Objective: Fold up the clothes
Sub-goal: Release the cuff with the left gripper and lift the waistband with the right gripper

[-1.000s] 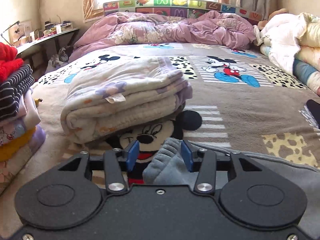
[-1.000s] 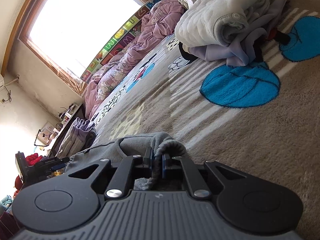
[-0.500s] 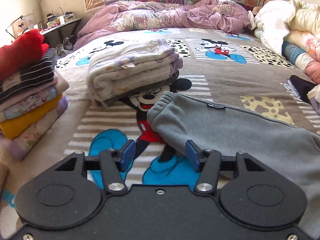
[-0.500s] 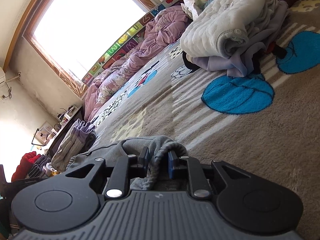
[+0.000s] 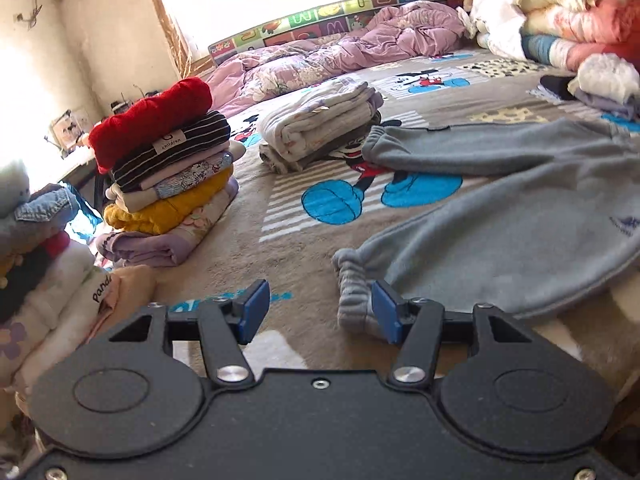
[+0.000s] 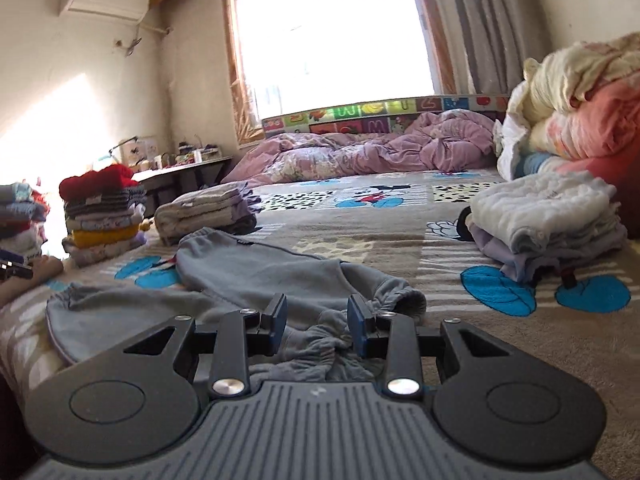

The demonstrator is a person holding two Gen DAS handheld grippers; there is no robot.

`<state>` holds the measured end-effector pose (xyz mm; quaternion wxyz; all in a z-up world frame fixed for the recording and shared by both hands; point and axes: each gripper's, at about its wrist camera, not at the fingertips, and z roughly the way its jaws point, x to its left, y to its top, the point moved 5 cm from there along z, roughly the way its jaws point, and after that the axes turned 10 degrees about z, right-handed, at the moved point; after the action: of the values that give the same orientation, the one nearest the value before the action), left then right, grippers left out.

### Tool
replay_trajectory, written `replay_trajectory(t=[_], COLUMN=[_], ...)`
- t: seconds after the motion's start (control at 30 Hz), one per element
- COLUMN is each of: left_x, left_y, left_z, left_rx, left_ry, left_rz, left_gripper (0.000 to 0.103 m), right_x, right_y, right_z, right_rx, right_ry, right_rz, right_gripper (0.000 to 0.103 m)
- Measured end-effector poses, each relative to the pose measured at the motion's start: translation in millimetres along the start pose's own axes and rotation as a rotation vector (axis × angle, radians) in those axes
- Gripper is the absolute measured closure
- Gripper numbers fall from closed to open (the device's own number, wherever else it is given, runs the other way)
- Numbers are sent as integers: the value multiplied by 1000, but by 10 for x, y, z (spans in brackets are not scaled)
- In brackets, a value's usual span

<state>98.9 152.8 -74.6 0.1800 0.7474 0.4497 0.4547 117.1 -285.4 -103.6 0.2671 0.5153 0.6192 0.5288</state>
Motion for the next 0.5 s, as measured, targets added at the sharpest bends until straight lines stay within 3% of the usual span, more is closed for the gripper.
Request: replay_trajectory(t=[0.2, 0.37, 0.5], left_x=[-437, -633, -704], left_y=[-260, -361, -385], left_z=[31, 266, 407], left_rx=[-21, -17, -36], left_ry=[52, 70, 95], left_rz=[412, 569, 632], left_gripper=[46, 46, 47], right_x=[384, 579, 638], right_y=[-306, -567, -755], right_z=[-157, -88, 26], right_rx=[87, 150, 173], right_ry=[-13, -39, -98], right_rz=[-342, -564, -716], right_gripper=[67, 62, 57])
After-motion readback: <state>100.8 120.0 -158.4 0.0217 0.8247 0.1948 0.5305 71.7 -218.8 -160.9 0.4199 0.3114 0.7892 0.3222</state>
